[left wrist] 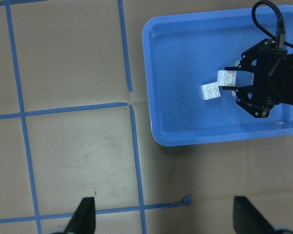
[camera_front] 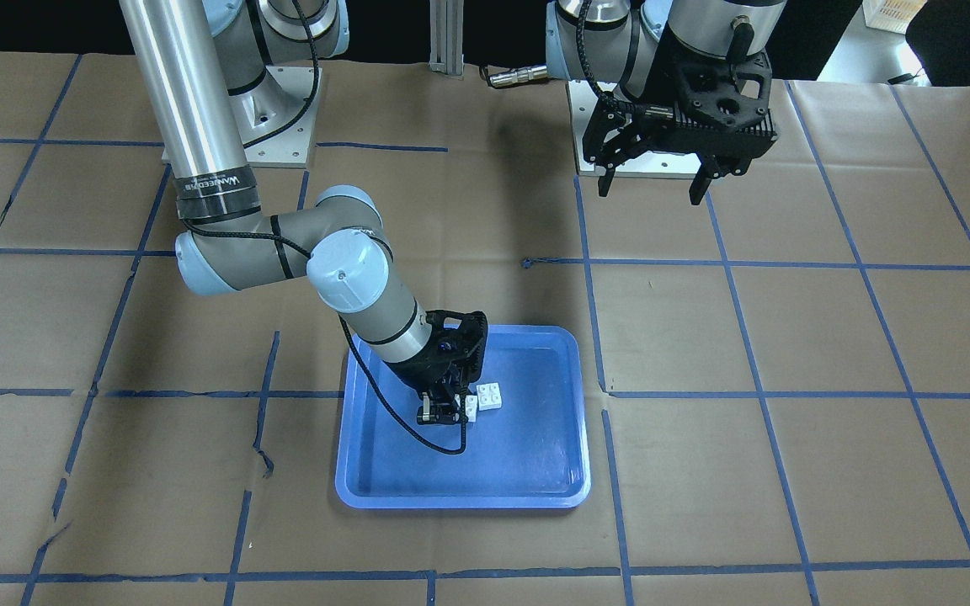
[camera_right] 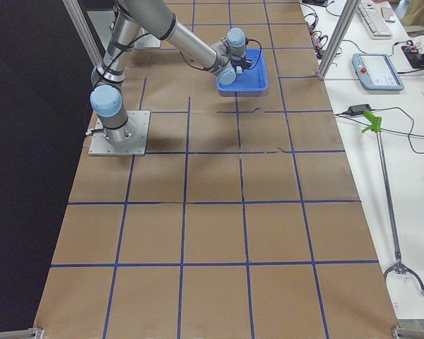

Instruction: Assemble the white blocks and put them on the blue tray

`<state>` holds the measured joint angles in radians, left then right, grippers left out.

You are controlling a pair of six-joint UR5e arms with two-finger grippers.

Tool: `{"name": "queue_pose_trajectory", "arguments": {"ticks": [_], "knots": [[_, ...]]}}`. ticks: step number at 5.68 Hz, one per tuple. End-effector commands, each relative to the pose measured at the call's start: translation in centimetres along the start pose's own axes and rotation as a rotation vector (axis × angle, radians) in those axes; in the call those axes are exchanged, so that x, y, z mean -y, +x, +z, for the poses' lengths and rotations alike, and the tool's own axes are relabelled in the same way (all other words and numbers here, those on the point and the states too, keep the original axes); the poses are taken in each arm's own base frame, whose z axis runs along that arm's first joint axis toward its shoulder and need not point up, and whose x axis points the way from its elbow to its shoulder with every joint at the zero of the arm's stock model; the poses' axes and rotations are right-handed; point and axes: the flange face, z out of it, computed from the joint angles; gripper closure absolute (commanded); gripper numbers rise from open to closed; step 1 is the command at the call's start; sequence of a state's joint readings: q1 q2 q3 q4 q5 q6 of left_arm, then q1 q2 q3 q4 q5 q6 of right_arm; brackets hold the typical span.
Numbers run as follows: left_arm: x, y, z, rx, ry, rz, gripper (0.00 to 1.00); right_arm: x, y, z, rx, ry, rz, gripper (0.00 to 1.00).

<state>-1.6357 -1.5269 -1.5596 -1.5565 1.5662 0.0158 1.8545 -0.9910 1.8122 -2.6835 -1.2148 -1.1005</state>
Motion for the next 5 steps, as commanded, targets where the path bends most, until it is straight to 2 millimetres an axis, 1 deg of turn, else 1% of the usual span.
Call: {"name": "queue_pose_trajectory", "arguments": {"ticks": [1,2,3,4,5], "knots": [[-0.05,-0.17,0.00,0.000,0.000,-0.002,0.01,0.63,-0.92,0.52,0.012,-0.006,-0.016,0.84],[-0.05,-0.26,0.07,0.002,-0.002,-0.004,0.01,0.67,-0.97,0.55,0.011,-0.008,-0.016,0.84],[-0.24,-0.23,0.71,0.006,-0.019,-0.001,0.01,0.67,-0.97,0.55,0.011,-0.008,-0.018,0.83],[-0.02,-0.67,0.89,0.058,-0.020,0.004,0.01,0.64,-0.95,0.61,0.010,-0.009,-0.018,0.82],[-0.20,-0.57,0.03,0.055,-0.006,0.007,0.01,0.63,-0.96,0.62,0.011,-0.010,-0.018,0.82]]}}
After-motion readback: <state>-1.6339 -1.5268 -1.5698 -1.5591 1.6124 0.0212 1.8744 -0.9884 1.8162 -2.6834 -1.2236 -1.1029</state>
